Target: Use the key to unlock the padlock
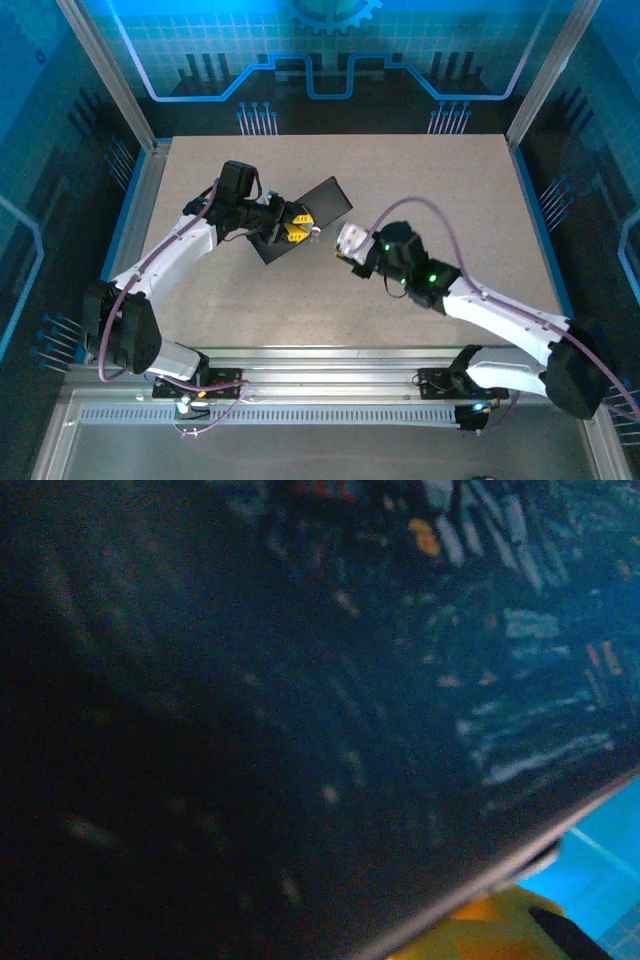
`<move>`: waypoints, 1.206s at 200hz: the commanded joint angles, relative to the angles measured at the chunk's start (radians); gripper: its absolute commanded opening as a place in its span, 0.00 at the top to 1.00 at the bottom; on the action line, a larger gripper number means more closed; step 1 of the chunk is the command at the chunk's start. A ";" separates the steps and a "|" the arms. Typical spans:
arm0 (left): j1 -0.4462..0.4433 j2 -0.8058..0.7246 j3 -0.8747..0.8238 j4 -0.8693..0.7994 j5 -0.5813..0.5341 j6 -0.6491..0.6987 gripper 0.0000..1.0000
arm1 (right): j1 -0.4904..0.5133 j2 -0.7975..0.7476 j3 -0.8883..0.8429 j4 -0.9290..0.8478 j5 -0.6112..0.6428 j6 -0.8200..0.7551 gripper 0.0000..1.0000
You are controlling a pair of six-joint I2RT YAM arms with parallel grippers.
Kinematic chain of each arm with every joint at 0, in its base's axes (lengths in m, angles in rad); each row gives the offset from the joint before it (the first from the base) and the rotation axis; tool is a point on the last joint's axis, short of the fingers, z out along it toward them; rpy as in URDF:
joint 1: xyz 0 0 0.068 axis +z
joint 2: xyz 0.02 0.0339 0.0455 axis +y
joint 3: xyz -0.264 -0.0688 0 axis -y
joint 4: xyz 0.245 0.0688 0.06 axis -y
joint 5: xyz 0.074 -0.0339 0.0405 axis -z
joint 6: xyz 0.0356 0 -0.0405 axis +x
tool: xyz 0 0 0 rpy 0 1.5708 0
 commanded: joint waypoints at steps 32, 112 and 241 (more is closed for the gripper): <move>0.007 -0.029 0.047 0.053 0.067 0.022 1.00 | 0.119 0.061 -0.096 0.450 0.308 -0.508 0.74; 0.006 -0.029 0.045 0.071 0.077 0.015 1.00 | 0.126 0.140 0.013 0.352 0.270 -0.572 0.70; 0.012 -0.026 0.044 0.083 0.091 0.006 1.00 | 0.046 0.084 0.056 0.233 0.149 -0.460 0.71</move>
